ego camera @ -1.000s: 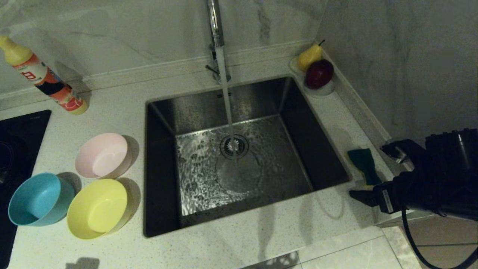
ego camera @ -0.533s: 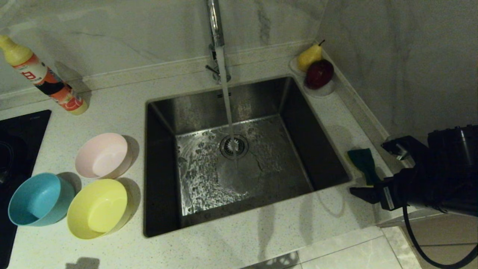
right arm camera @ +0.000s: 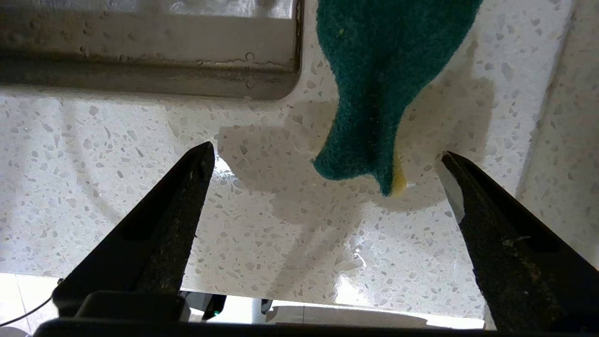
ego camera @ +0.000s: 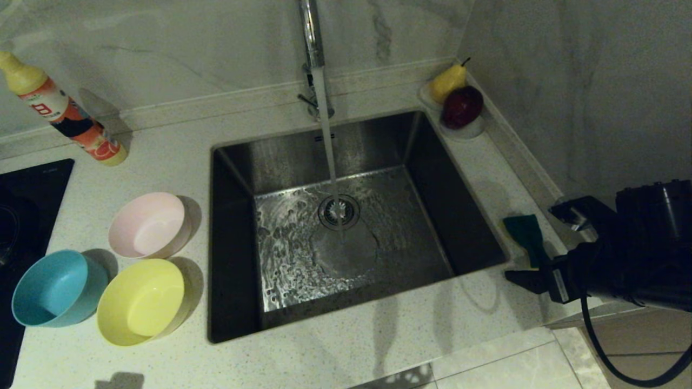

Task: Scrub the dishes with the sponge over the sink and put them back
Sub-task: Pick up a bowl and the sponge

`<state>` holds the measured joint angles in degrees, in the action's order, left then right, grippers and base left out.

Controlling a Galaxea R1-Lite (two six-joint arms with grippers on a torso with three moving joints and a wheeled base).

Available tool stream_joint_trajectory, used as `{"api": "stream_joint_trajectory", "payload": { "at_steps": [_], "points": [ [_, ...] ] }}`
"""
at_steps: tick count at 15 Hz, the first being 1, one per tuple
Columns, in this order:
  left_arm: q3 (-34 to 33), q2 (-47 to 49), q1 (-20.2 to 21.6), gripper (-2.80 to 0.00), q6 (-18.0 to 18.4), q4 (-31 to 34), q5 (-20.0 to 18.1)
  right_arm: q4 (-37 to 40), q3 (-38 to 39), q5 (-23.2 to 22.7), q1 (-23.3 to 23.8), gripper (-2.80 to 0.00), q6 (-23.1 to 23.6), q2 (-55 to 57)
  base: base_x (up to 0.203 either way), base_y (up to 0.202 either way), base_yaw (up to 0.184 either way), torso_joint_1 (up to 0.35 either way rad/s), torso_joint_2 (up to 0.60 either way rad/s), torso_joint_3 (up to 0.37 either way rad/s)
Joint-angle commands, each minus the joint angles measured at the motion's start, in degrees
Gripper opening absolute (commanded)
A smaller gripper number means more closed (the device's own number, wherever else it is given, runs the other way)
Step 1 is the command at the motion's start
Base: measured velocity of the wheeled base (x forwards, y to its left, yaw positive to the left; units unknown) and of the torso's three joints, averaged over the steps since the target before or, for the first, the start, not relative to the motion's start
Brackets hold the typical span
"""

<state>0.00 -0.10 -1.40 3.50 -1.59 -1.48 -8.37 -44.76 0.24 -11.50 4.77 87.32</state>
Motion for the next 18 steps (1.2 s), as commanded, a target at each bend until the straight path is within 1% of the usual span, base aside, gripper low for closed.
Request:
{"api": "stream_joint_trajectory", "payload": {
  "at_steps": [1, 6, 7, 8, 18],
  "points": [
    [-0.9, -0.1, 0.0, -2.8, 0.0, 0.0, 0.0, -0.1, -0.1, 0.0, 0.0, 0.0, 0.1, 0.1, 0.0, 0.0, 0.0, 0.0, 0.0, 0.0],
    [-0.9, -0.1, 0.0, -2.8, 0.0, 0.0, 0.0, -0.7, 0.0, 0.0, -0.1, 0.0, 0.1, 1.5, 0.0, 0.0, 0.0, 0.0, 0.0, 0.0],
    [-0.9, -0.1, 0.0, -2.8, 0.0, -0.1, 0.0, -0.8, -0.3, 0.0, 0.0, -0.04, 0.1, 1.7, 0.0, 0.0, 0.0, 0.0, 0.0, 0.0],
    [-0.9, -0.1, 0.0, -2.8, 0.0, -0.1, 0.0, -0.8, -0.7, 0.0, -0.1, -2.8, 0.1, 1.8, 0.0, 0.0, 0.0, 0.0, 0.0, 0.0],
    [-0.9, -0.1, 0.0, -2.8, 0.0, 0.0, 0.0, -0.7, -0.9, 0.0, 0.0, -2.8, 0.2, 2.1, 0.0, 0.0, 0.0, 0.0, 0.0, 0.0]
  ]
}}
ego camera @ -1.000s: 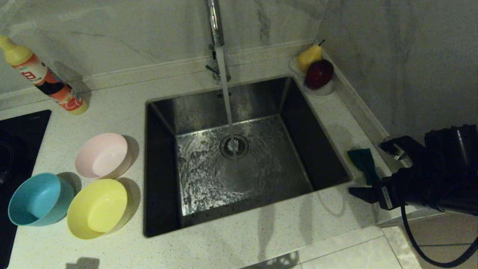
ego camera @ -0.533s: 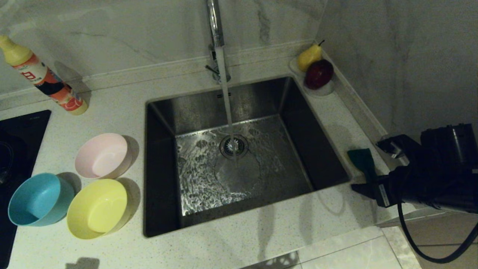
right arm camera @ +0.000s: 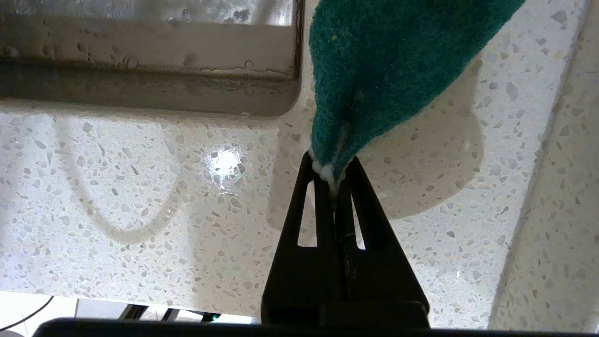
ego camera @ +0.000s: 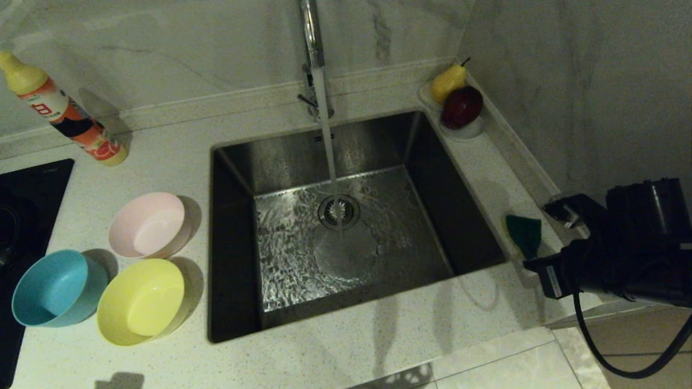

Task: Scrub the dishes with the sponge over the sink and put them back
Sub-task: Pick up a bowl and the sponge

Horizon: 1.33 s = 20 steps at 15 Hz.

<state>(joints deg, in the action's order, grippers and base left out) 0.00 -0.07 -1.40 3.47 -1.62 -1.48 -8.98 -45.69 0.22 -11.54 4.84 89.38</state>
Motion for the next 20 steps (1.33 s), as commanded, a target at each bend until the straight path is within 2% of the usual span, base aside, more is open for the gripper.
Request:
{"api": "stream_joint_trajectory", "payload": {
  "at_steps": [1, 6, 10, 13, 15, 17, 20],
  "points": [
    [-0.9, -0.1, 0.0, -2.8, 0.0, 0.0, 0.0, 0.0, 0.0, 0.0, 0.0, -2.8, 0.2, -0.1, 0.0, 0.0, 0.0, 0.0, 0.0, 0.0],
    [-0.9, -0.1, 0.0, -2.8, 0.0, 0.0, 0.0, 1.1, -1.0, 0.0, -0.8, -2.8, 0.1, -4.8, 0.0, 0.0, 0.0, 0.0, 0.0, 0.0],
    [-0.9, -0.1, 0.0, -2.8, 0.0, 0.0, 0.0, 9.4, -5.6, 0.0, -1.9, -2.8, 0.1, -10.6, 0.0, 0.0, 0.0, 0.0, 0.0, 0.0],
    [-0.9, -0.1, 0.0, -2.8, 0.0, 0.0, 0.0, 11.0, -5.9, -0.1, -2.3, -2.8, -0.1, -11.5, 0.0, 0.0, 0.0, 0.0, 0.0, 0.0],
    [-0.9, -0.1, 0.0, -2.8, 0.0, 0.0, 0.0, 11.6, -6.0, 0.0, -4.9, -2.8, -0.2, -13.1, 0.0, 0.0, 0.0, 0.0, 0.0, 0.0],
    [-0.9, -0.1, 0.0, -2.8, 0.0, 0.0, 0.0, 13.6, -6.8, 0.1, -9.6, -2.8, -0.3, -15.4, 0.0, 0.0, 0.0, 0.0, 0.0, 0.0],
    [-0.9, -0.1, 0.0, -2.8, 0.0, 0.0, 0.0, 19.5, -11.7, 0.6, -15.7, -2.8, -0.6, -17.3, 0.0, 0.0, 0.0, 0.0, 0.0, 0.0]
  ]
}}
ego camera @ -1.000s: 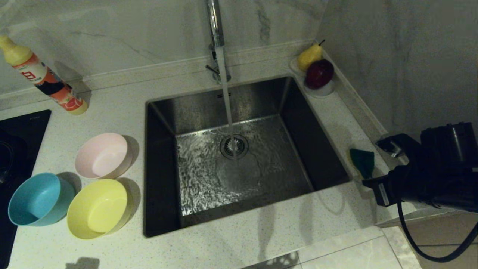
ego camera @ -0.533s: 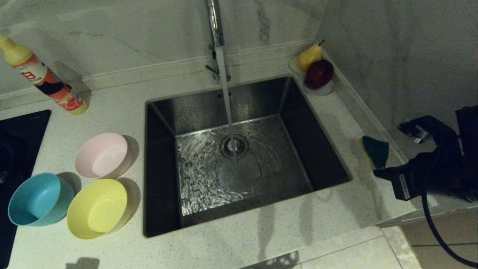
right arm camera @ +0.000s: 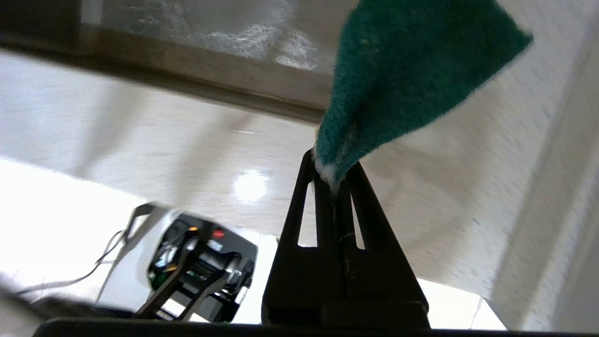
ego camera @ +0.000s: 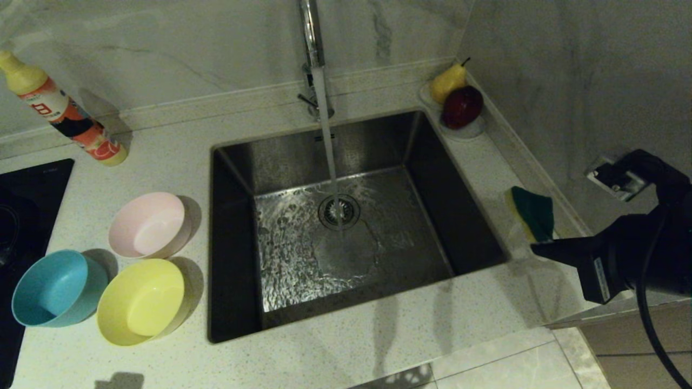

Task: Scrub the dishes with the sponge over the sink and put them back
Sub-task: Pick up a bowl and the sponge

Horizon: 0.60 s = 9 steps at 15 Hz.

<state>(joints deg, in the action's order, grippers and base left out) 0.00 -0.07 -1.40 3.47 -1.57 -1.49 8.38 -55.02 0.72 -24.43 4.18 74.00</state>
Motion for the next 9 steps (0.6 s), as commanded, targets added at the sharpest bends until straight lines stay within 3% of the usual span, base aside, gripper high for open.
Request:
{"api": "stream_joint_trajectory", "payload": {
  "at_steps": [1, 9],
  "points": [
    [-0.9, -0.1, 0.0, -2.8, 0.0, -0.1, 0.0, 3.8, -3.7, 0.1, -3.8, -2.8, 0.2, -2.5, 0.0, 0.0, 0.0, 0.0, 0.0, 0.0],
    [-0.9, -0.1, 0.0, -2.8, 0.0, 0.0, 0.0, 6.6, -6.3, 0.0, -14.4, -2.8, 0.4, -3.2, 0.0, 0.0, 0.0, 0.0, 0.0, 0.0]
  ]
}}
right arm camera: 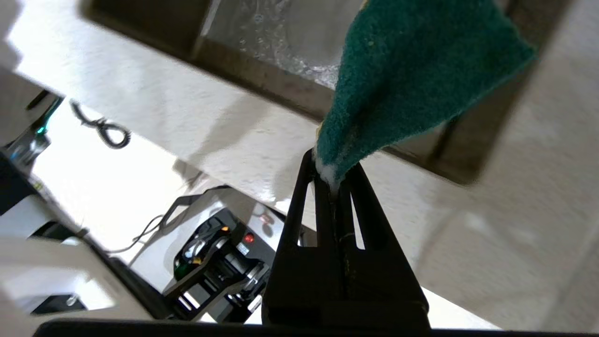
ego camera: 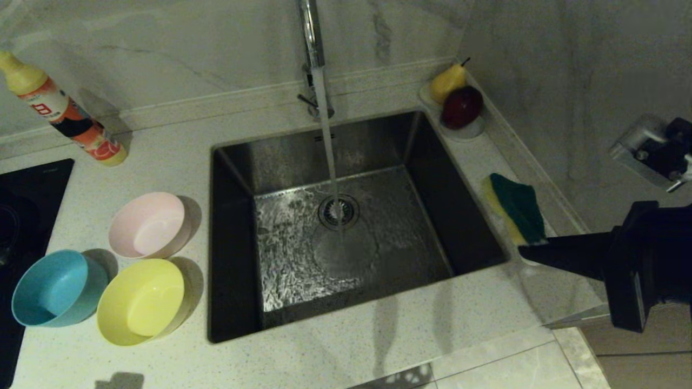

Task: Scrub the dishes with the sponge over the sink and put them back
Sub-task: Pick up a bowl and the sponge

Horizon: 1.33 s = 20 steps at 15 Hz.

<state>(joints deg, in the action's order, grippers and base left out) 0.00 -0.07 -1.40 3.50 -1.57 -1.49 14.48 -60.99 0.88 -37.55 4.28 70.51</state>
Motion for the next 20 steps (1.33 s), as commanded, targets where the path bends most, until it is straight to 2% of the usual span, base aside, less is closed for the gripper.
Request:
{"api": "stream_joint_trajectory", "payload": {
  "at_steps": [1, 3, 4, 7, 14, 15, 18, 20],
  "points": [
    [-0.9, -0.1, 0.0, -2.8, 0.0, -0.1, 0.0, 0.7, -0.4, -0.3, -1.9, -2.8, 0.5, 0.5, 0.0, 0.0, 0.0, 0.0, 0.0, 0.0],
    [-0.9, -0.1, 0.0, -2.8, 0.7, -0.1, 0.0, 0.9, -0.4, -0.4, -3.5, -2.8, 0.6, 1.4, 0.0, 0.0, 0.0, 0.0, 0.0, 0.0],
    [-0.9, -0.1, 0.0, -2.8, -0.2, -0.1, 0.0, 0.8, -0.5, -0.4, -4.5, -2.8, 0.3, 1.9, 0.0, 0.0, 0.0, 0.0, 0.0, 0.0],
    [-0.9, -0.1, 0.0, -2.8, -0.6, -0.1, 0.3, 2.6, -2.4, -0.1, -9.1, -2.8, -3.3, 2.6, 0.0, 0.0, 0.0, 0.0, 0.0, 0.0],
    [-0.8, 0.0, 0.0, -2.8, 0.1, 0.6, 0.8, 6.8, -4.9, -0.1, -9.7, -2.8, -5.5, 2.8, 0.0, 0.0, 0.0, 0.0, 0.0, 0.0],
    [-0.8, -0.1, 0.0, -2.8, -0.2, 0.3, 2.3, 8.4, -5.7, -0.2, -9.5, -2.8, -5.0, 3.2, 0.0, 0.0, 0.0, 0.0, 0.0, 0.0],
    [-0.8, 0.0, 0.0, -2.8, -0.8, 0.6, 2.6, 12.5, -11.1, -0.9, -9.3, -2.8, -5.0, 4.3, 0.0, 0.0, 0.0, 0.0, 0.0, 0.0],
    [0.1, 0.0, 0.1, -2.8, 1.8, 0.6, 2.3, 12.8, -12.7, -1.1, -9.5, -2.8, -6.8, 7.0, 0.0, 0.0, 0.0, 0.0, 0.0, 0.0]
  ]
}}
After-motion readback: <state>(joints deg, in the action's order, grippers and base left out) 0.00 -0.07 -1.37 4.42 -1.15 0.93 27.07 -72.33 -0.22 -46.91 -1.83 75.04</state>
